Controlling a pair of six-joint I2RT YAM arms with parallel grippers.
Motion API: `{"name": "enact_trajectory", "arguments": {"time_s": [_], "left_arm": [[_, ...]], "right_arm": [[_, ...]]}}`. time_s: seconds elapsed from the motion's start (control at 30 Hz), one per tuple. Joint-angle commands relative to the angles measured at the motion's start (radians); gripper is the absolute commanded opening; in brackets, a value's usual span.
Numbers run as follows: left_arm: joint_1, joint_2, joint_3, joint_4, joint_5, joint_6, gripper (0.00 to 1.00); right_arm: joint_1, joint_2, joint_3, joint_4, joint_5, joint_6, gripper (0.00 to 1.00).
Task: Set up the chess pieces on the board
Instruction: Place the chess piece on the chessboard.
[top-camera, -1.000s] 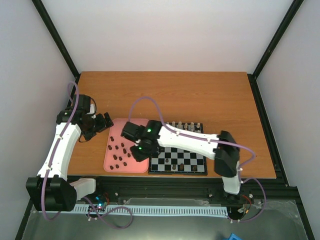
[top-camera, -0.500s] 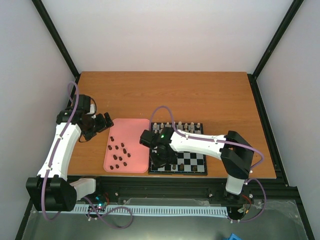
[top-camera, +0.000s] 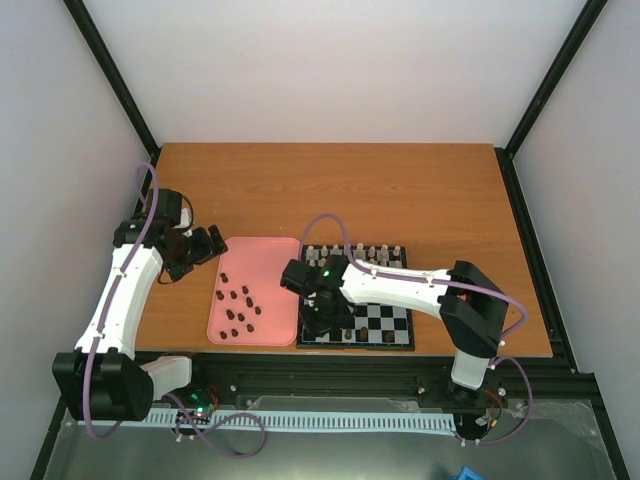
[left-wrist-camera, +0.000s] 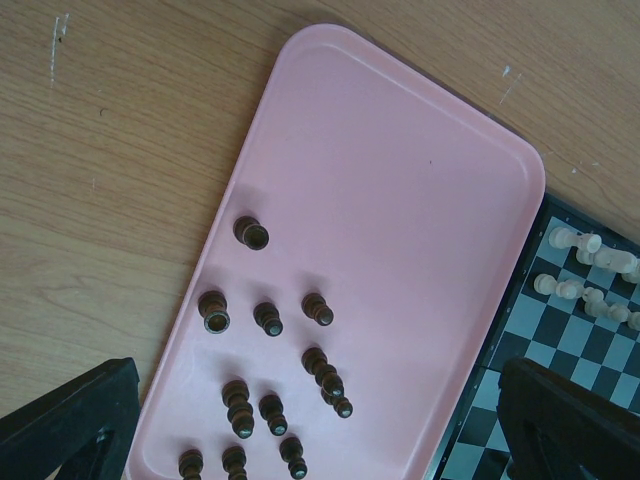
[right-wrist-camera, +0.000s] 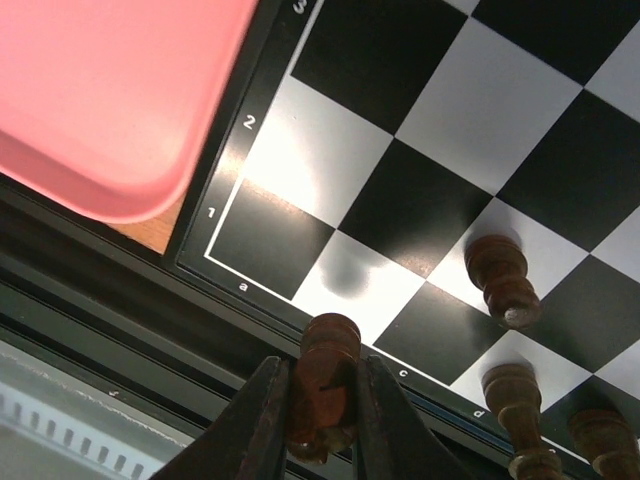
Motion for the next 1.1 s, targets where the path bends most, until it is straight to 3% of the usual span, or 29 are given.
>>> {"name": "enact_trajectory", "arguments": {"time_s": [0.0, 0.7, 0.8, 1.07], "left_arm": [[0.006, 0.002, 0.008, 0.015, 0.012, 0.014, 1.00], [0.006, 0.005, 0.002, 0.022, 0.019, 0.015, 1.00], [0.005, 0.009, 0.003, 0.022, 0.021, 0.015, 1.00], [0.006, 0.010, 0.000, 0.025, 0.025, 0.016, 1.00]], "right_arm": [[-0.003, 0.001, -0.026, 0.012, -0.011, 0.002, 0.15], [-0.003, 0.049, -0.016, 0.042, 0.000, 0.000, 0.16], [-0.002, 0.051, -0.014, 0.044, 0.000, 0.001, 0.25], [-0.003, 0.034, 0.029, 0.008, 0.030, -0.001, 0.35]]}}
